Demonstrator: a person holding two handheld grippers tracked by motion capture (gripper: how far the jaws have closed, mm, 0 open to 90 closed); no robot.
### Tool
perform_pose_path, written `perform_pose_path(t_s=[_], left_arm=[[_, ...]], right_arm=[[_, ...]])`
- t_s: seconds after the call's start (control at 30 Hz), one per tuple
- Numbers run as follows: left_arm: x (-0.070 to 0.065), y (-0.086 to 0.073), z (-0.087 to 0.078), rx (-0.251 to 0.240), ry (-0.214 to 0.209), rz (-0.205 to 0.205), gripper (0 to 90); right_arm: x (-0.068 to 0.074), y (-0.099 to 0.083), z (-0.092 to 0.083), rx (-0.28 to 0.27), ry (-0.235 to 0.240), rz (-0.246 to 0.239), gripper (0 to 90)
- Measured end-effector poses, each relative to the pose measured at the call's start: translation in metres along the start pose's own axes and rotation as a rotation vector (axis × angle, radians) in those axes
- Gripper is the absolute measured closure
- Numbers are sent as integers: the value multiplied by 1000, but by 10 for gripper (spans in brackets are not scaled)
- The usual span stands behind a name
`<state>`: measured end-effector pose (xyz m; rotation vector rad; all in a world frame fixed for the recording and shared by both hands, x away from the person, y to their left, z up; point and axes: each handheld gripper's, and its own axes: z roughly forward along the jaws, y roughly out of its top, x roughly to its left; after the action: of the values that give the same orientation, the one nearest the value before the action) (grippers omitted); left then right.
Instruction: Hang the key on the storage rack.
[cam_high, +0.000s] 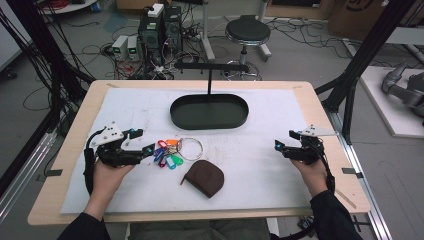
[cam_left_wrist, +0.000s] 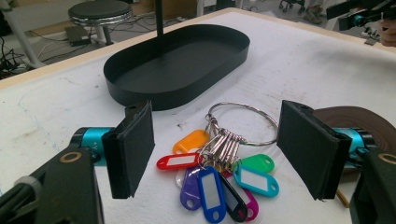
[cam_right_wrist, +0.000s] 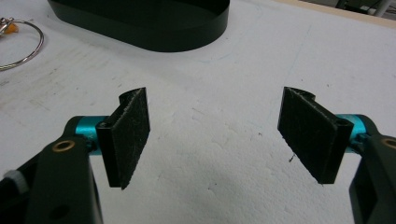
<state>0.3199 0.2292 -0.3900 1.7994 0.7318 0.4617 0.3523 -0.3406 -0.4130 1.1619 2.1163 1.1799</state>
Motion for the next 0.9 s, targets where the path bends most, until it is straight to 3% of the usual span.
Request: perform_pose_path(t_s=[0.57,0.73,0.83,0.87,0.9], left_arm=[[-2,14,18,8,-30,-43,252],[-4,21,31,31,-52,-48,281],[-5,23,42,74,-57,-46,321],[-6,24,53,118,-65,-56,327],[-6,24,53,118,-65,-56,336]], right_arm=[[-3,-2,-2,5,-10,5,259],[-3,-1,-2,5,-11,0,260],[-3,-1,0,9,-9,-3,260],[-3,-1,0,8,-7,-3,260],[-3,-1,0,7,-7,0,260]])
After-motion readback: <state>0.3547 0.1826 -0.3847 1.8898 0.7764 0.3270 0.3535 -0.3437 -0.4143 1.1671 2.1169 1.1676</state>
